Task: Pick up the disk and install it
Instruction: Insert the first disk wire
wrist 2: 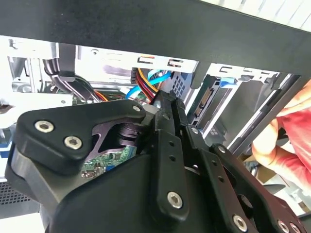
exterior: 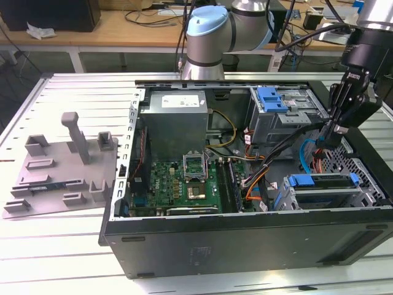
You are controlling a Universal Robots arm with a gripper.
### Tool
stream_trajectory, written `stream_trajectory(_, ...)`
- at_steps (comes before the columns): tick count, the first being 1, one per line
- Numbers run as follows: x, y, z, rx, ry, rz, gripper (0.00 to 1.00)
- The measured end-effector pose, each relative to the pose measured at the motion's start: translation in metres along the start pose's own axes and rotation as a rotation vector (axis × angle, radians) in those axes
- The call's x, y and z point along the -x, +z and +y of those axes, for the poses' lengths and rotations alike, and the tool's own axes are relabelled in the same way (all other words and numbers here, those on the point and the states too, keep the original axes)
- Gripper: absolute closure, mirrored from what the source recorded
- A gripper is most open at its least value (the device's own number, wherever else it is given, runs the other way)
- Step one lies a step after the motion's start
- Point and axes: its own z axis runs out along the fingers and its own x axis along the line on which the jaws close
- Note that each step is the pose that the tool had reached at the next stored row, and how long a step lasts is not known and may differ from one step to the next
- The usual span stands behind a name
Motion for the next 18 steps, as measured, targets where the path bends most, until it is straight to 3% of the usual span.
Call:
stream_trajectory(7,-0.0088,-0.0012,0.0015,-0.0050,-0.003,-0.0240,0.83)
stream_trajectory(17,-0.0192,0.0002,0.0017,-0.0048,-0.018,-0.0590,0.83)
stream_trajectory(18,-0.0229,0.0004,0.0027,-0.0088,-0.034,-0.0780,0.83)
